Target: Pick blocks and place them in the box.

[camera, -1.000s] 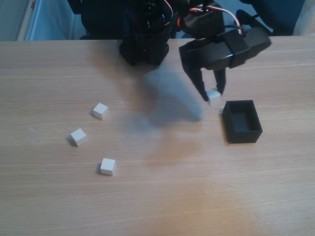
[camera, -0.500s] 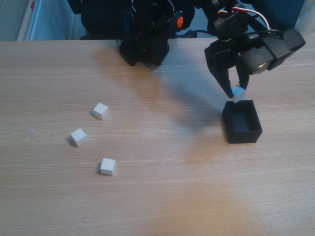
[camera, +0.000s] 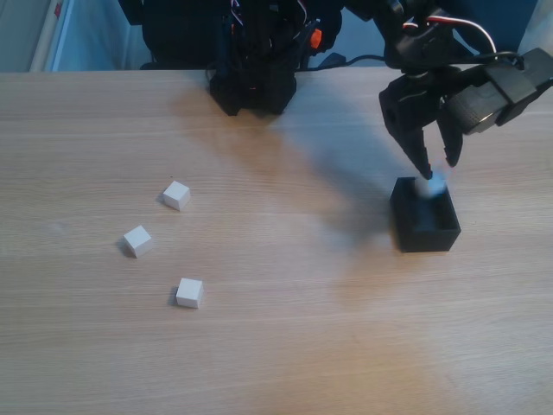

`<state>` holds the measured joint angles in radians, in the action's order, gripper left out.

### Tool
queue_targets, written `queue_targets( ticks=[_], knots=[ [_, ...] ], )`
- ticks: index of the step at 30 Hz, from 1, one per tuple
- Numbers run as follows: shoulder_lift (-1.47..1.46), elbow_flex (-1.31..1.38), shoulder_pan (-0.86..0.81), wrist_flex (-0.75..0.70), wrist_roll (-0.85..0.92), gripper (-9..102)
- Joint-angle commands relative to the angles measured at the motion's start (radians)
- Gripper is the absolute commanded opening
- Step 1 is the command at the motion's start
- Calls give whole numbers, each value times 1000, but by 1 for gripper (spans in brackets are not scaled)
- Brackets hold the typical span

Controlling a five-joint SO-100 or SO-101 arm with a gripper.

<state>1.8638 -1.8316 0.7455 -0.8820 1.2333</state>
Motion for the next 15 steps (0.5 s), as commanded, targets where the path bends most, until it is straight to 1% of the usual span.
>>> queue_targets(
  ticks=[1, 4, 6, 8, 11, 13, 15],
  knots=[
    [14, 29, -17, 0, 12, 13],
    [40, 5, -38, -29, 23, 13],
    [78, -25, -61, -51, 28, 9],
    [135, -71, -100, -74, 20, 0],
    [262, -184, -184, -140, 92, 0],
    [364, -275, -262, -172, 109, 0],
    [457, -354, -354, -207, 163, 0]
  ],
)
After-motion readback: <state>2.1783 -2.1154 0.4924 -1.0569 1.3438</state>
